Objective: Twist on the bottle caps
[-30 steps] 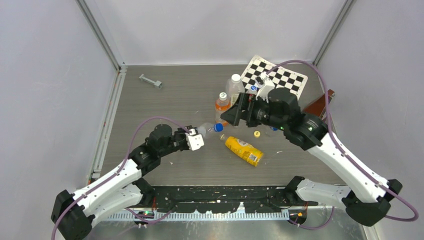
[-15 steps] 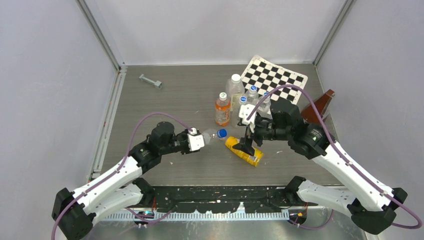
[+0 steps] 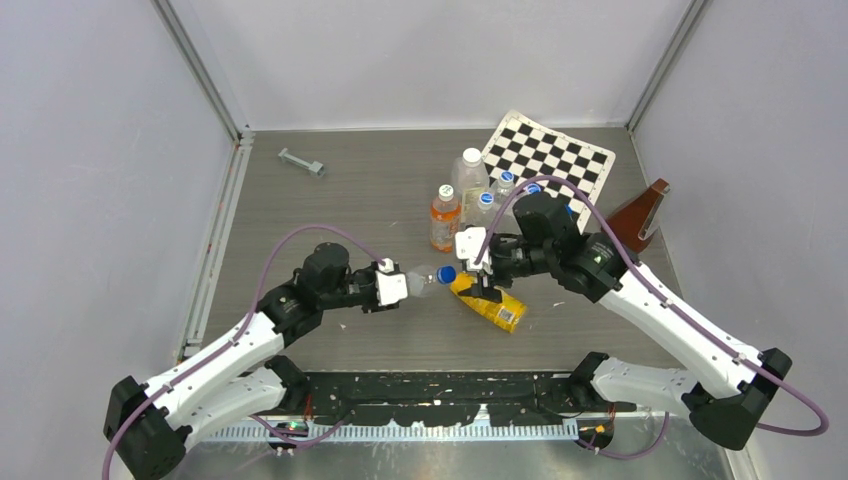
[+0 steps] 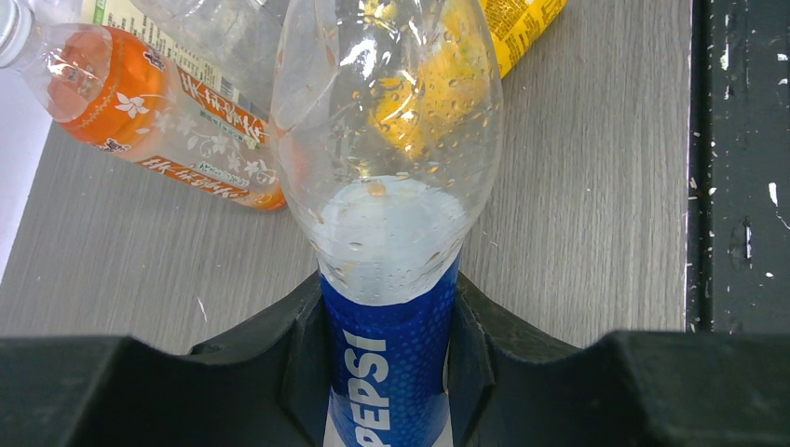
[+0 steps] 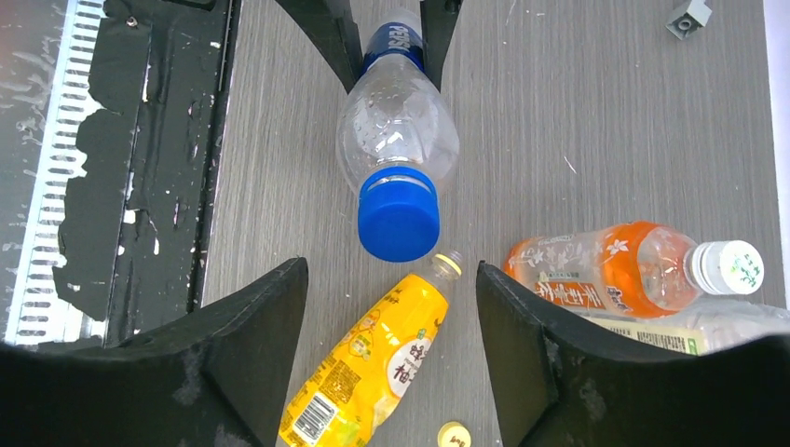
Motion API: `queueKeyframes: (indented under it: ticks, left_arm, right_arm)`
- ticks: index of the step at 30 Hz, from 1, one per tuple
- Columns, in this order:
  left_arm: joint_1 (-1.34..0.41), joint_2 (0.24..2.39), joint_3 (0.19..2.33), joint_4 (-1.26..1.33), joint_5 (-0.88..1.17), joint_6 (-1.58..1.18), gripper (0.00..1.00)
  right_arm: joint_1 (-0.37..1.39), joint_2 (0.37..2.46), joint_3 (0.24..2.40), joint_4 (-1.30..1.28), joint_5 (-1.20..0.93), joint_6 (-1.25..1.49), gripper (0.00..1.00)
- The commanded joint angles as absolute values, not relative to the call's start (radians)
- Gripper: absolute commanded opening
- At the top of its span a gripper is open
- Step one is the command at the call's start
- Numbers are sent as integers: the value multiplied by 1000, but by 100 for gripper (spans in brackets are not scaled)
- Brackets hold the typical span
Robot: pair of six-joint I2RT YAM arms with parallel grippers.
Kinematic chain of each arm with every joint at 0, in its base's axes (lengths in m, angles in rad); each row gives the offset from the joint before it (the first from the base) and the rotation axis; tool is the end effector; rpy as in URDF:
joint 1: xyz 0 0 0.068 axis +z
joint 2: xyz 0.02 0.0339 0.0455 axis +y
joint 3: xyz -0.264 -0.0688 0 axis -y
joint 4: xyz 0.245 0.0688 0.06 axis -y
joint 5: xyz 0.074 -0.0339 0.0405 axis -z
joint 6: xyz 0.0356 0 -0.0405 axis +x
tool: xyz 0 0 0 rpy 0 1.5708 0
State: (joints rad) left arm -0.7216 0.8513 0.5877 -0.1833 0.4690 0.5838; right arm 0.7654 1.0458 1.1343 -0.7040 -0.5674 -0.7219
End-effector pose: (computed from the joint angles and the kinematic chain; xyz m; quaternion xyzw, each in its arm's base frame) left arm 0.1347 -0.1399 0.2605 0.5982 0.5787 -0.2318 0.5035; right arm 0.1392 0.1602 0.3633 -0.6719 0.5404 0.2581 0.4358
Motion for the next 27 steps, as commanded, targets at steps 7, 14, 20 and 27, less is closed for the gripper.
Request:
queueKeyframes:
  ticks: [7, 14, 20, 27]
  left_arm:
    - [-723, 850, 639, -187, 510, 591, 0]
    - [-723, 852, 640, -186, 513, 591, 0]
    - [-723, 856, 638, -185, 514, 590, 0]
    - [-723, 857, 638, -184, 516, 588, 0]
  right_arm:
    - [765, 1109, 1221, -707, -637, -809, 62]
    - [765, 1123, 1233, -708, -656, -813, 57]
    - [765, 1134, 1233, -713, -678, -809, 54]
    - [765, 1145, 1233, -717, -699, -805, 51]
